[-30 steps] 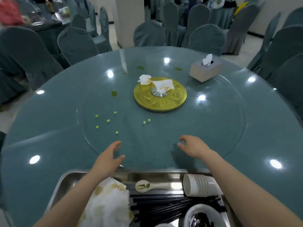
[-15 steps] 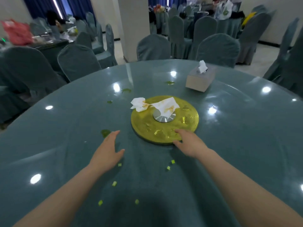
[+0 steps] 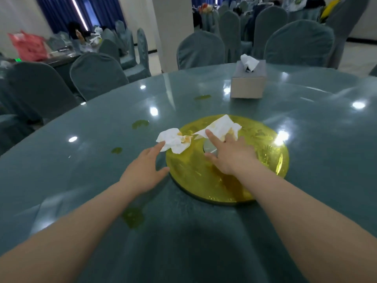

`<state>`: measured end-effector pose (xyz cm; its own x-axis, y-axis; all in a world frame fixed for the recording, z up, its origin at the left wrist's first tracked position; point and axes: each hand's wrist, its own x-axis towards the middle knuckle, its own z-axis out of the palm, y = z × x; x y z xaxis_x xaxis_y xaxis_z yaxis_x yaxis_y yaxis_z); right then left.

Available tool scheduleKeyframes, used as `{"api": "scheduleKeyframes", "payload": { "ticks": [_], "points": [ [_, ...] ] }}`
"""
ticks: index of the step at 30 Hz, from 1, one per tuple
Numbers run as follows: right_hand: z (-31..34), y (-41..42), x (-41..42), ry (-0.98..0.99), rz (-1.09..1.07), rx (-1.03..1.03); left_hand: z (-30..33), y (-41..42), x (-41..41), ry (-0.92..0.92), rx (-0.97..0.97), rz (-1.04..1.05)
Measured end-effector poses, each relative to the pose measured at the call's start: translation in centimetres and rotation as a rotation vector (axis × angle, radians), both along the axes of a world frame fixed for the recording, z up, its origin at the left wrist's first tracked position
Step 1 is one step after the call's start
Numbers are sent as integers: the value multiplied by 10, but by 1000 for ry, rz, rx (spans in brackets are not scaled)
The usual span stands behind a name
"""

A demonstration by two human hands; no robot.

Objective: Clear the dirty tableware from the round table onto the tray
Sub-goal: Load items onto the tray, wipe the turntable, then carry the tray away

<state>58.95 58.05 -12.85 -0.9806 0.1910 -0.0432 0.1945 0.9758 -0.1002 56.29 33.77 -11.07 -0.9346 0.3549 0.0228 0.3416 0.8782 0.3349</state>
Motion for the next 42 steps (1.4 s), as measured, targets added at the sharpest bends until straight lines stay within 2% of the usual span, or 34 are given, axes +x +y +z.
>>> {"api": "scheduleKeyframes", "payload": {
  "ticks": [4, 8, 13, 18, 24, 26, 28, 31, 34, 39, 42],
  "points": [
    [0, -7, -12, -59, -7, 91, -14, 38, -21, 34, -37, -57],
    [-4, -8, -10, -12, -66, 34, -25, 60, -27, -1, -181, -66],
    [7, 8, -4, -36, 18, -25, -14, 47, -12, 22, -191, -76],
    [20, 16, 31, -70, 176, -46, -3, 34, 15, -58, -232, -81],
    [27, 13, 92, -129, 194, -66, 2, 34, 31, -101, -284, -58],
    [33, 23, 112, -60, 130, -178, 4, 33, 36, -149, -287, -62],
    [43, 43, 132, 134, 5, -296, 10, 32, 47, -188, -202, -94],
    [55, 81, 166, 468, -177, -386, 25, 41, 77, -104, -2, -182],
    [53, 106, 190, 596, -330, -526, 40, 57, 113, -60, 120, -287],
    [35, 131, 193, 479, -415, -314, 41, 86, 166, -186, 175, -323],
    [18, 131, 197, 243, -342, -286, 24, 103, 196, -303, 136, -391]
  ]
}}
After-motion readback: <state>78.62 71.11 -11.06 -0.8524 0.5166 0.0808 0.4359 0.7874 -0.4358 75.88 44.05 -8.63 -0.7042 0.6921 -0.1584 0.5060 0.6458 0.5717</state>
